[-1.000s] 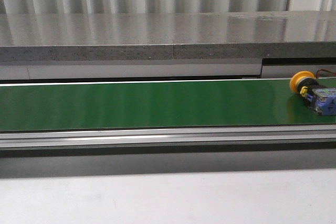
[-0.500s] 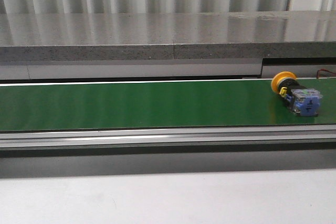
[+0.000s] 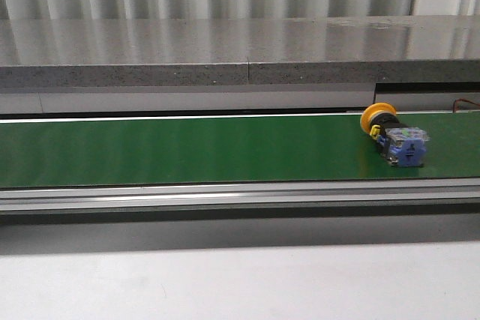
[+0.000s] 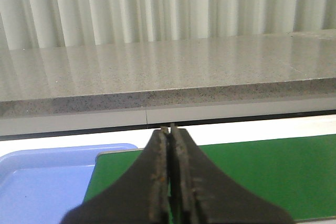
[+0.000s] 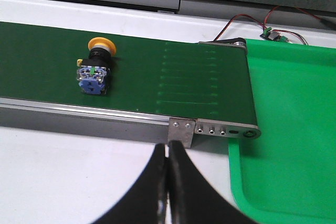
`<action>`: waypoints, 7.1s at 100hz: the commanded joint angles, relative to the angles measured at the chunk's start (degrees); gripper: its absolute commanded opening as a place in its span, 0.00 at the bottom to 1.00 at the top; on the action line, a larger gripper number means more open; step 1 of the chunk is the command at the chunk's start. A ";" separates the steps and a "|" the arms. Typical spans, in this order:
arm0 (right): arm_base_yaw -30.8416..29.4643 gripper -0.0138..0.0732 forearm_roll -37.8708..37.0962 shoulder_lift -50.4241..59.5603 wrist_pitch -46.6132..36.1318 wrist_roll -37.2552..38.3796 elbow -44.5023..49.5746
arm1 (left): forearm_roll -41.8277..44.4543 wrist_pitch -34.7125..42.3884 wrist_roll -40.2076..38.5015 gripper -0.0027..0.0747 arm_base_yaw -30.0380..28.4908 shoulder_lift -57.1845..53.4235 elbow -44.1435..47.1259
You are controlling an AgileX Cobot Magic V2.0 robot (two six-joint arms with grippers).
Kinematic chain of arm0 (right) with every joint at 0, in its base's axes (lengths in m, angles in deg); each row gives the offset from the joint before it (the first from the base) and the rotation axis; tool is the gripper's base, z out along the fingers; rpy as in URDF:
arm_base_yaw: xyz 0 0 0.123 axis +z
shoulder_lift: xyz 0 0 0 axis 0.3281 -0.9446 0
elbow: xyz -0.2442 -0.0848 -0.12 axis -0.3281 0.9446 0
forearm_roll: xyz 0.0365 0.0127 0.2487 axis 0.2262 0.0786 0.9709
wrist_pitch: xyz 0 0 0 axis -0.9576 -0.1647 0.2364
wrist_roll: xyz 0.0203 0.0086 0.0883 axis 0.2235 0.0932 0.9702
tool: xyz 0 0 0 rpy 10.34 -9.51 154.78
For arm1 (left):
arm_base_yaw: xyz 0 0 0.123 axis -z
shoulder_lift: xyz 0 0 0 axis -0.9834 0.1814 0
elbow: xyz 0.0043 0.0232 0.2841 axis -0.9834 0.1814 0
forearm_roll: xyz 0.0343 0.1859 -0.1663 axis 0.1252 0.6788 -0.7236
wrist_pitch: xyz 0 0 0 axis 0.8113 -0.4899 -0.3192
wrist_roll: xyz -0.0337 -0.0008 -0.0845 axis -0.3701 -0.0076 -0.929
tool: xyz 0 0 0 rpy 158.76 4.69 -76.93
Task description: Move button from right to left
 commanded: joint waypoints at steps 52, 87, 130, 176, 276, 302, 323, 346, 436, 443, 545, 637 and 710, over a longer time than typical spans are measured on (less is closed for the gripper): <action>0.23 0.08 -0.17 -0.63 -4.30 -0.09 -1.38 | -0.72 -16.78 0.00 0.23 0.50 28.92 -21.98; 0.23 0.08 -0.17 -0.63 -4.30 -0.09 -1.38 | -0.71 -17.21 0.00 0.78 0.50 36.72 -23.04; 0.23 0.08 -0.17 -0.63 -4.30 -0.09 -1.38 | -8.43 -26.83 0.00 0.76 0.50 44.77 -30.11; 0.23 0.08 -0.17 -0.63 -4.30 -0.09 -1.38 | -17.37 -42.72 0.00 0.72 1.55 66.97 -51.86; 0.23 0.08 -0.17 -0.63 -4.30 -0.09 -1.38 | -20.00 -42.19 -17.46 0.70 26.26 99.20 -78.04; 0.23 0.08 -0.17 -0.63 -4.30 -0.09 -1.38 | -20.76 -42.81 -18.11 0.70 29.35 104.33 -81.79; 0.23 0.08 -0.17 -0.63 -4.30 -0.09 -1.38 | -17.66 -44.29 -20.59 0.70 29.82 107.16 -81.90; 0.23 0.08 -0.17 -0.63 -4.30 -0.09 -1.38 | -15.00 -43.48 -21.64 0.55 30.19 107.62 -81.90; 0.23 0.08 -0.17 -0.63 -4.30 -0.09 -1.38 | -2.94 -55.49 -17.33 0.01 18.00 99.37 -86.29; 0.23 0.08 -0.17 -0.63 -4.30 -0.09 -1.38 | -2.94 -56.90 -15.32 0.01 14.87 99.37 -86.29; 0.23 0.08 -0.17 -0.63 -4.30 -0.09 -1.38 | 2.50 -62.28 7.00 0.01 -23.68 107.59 -86.10; 0.23 0.08 -0.17 -0.63 -4.30 -0.09 -1.38 | 3.35 -59.19 11.87 0.45 -24.05 116.97 -86.10; 0.23 0.08 -0.17 -0.63 -4.30 -0.09 -1.38 | 0.00 -53.50 6.38 0.10 -23.94 106.64 -86.10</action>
